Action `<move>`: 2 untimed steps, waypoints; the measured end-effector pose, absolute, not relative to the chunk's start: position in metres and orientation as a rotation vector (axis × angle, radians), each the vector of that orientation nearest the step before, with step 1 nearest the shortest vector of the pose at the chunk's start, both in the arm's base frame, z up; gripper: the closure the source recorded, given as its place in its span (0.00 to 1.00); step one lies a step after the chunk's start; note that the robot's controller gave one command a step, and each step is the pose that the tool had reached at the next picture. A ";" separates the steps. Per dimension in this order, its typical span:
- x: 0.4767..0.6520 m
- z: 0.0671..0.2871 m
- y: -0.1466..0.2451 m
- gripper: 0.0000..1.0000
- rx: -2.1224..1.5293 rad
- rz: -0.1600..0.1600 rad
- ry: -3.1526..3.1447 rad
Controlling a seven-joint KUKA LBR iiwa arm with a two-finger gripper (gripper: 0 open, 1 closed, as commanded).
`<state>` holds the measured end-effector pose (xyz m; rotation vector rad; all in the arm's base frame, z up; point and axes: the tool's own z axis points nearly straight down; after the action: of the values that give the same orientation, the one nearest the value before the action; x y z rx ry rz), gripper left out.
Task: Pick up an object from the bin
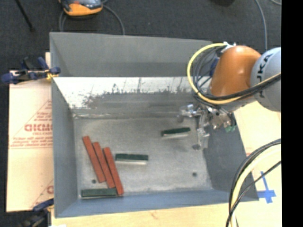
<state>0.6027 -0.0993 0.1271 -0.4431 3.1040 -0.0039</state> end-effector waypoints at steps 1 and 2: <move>0.592 0.070 -0.099 0.00 -0.373 0.000 3.115; 0.633 0.073 -0.091 1.00 -0.454 -0.007 3.100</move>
Offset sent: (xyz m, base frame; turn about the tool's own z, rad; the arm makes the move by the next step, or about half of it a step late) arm 0.0278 0.0105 -0.0571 -0.0093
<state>0.6327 -0.0911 0.0727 -0.4540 3.1005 -0.0066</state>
